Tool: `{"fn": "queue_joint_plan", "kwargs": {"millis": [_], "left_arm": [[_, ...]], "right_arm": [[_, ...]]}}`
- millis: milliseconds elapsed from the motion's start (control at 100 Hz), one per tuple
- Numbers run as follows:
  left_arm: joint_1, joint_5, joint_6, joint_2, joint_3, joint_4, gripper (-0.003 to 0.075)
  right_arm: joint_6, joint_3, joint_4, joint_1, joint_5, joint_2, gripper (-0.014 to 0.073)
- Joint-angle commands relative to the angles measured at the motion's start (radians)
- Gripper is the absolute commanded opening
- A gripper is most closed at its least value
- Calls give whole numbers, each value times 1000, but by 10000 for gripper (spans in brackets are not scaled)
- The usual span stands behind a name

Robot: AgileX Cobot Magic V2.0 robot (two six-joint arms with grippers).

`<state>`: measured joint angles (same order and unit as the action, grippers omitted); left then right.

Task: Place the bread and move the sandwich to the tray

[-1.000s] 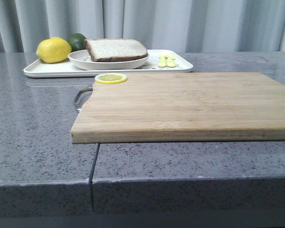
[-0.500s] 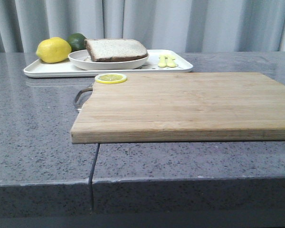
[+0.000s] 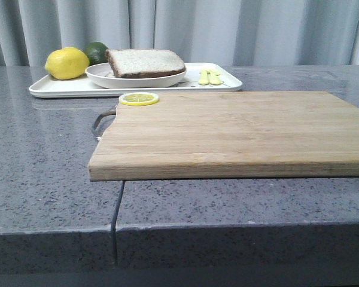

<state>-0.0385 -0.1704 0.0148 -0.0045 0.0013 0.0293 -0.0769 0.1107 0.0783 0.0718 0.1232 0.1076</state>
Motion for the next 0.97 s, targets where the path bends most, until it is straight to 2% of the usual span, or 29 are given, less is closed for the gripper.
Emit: {"fn": "queue_joint_plan", "kwargs": {"millis": [0,260,310,960], "left_arm": [[-2,72,1,-34,15,10,-19],[-2,72,1,-34,15,10,-19],[-2,72,1,-34,15,10,-19],[-2,72,1,-34,15,10,-19]], "right_arm": [[-37,-18,41,-6,-79,-33,-67],[-37,-141,41,-6,-94,-140,-67],[-37,-139,41,-6,-62,-138,-67],[-37,-139,41,-6,-64,-138,-67]]}}
